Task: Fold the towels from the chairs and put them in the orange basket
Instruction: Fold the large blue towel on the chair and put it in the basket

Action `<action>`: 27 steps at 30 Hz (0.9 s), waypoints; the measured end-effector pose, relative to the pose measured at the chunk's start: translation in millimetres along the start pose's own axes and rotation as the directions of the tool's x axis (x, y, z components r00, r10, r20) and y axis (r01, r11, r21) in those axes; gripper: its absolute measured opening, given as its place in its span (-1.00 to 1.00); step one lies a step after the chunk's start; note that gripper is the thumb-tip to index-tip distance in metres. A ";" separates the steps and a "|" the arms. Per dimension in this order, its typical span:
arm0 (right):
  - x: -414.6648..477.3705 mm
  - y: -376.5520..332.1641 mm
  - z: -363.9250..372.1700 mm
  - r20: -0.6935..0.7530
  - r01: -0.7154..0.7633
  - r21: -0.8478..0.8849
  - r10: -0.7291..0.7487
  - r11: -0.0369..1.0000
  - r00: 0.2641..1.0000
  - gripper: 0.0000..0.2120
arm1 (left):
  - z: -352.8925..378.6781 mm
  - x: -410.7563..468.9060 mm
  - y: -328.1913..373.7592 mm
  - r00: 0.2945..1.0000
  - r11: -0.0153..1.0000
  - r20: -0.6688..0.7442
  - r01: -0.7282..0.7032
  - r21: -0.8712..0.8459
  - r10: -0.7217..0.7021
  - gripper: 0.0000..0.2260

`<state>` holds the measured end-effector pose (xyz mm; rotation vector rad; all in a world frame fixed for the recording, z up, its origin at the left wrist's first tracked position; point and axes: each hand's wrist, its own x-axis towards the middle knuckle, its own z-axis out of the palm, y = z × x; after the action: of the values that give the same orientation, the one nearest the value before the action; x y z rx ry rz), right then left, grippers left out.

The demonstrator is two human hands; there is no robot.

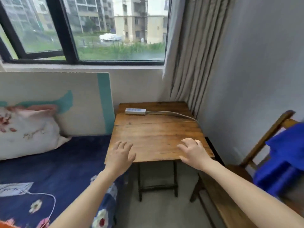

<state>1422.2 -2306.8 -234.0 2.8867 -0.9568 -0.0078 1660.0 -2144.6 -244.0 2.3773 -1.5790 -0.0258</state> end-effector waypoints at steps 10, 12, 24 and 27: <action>-100.5 140.6 49.1 0.041 -0.444 -0.071 0.447 0.893 0.893 -0.50 | 80.7 108.7 163.4 0.911 0.926 0.168 -0.367 -0.089 0.377 -0.57; -108.9 158.9 52.2 0.025 -0.503 -0.063 0.505 0.862 0.863 -0.49 | 89.9 128.6 189.2 0.881 0.900 0.185 -0.420 -0.117 0.435 -0.58; -95.4 260.2 39.4 0.104 -0.749 -0.173 0.768 0.640 0.632 -0.48 | 152.5 235.9 296.4 0.765 0.799 0.245 -0.535 -0.274 0.596 -0.59; -111.5 275.1 43.0 0.105 -0.777 -0.210 0.804 0.593 0.585 -0.45 | 175.5 238.2 316.9 0.716 0.779 0.311 -0.550 -0.300 0.625 -0.60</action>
<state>1167.3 -2463.7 -253.1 2.0831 -2.1071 -0.2746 1440.0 -2513.9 -300.4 1.6832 -2.3492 -0.5295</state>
